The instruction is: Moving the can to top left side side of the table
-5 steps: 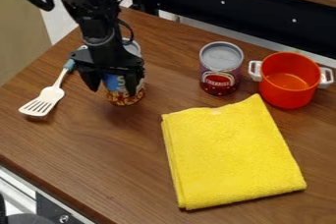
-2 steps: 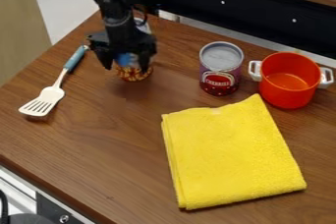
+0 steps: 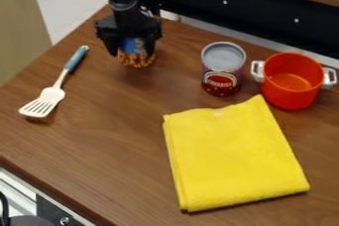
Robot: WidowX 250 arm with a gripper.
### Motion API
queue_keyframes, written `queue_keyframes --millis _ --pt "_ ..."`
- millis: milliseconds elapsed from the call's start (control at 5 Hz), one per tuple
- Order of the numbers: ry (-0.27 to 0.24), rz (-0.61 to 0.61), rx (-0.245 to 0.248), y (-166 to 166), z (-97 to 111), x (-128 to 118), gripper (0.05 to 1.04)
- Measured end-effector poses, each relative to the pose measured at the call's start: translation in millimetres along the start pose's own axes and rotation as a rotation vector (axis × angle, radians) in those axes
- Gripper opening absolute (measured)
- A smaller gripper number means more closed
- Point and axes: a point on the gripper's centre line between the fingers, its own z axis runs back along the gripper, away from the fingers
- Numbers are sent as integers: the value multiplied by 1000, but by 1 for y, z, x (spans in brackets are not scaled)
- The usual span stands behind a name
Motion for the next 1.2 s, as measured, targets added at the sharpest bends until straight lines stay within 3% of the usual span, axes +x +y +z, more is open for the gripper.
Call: queue_keyframes --millis 200,400,600,800,1000,1200 --pt "-15 39 11 -2 -1 12 998" --pt "6 55 16 -4 -5 22 998" --pt "84 -2 -10 1 -8 4 998" --pt "179 -18 -26 5 8 -14 998" --pt "208 -36 -51 14 34 -31 998" --pt "236 -36 -55 18 46 -43 998"
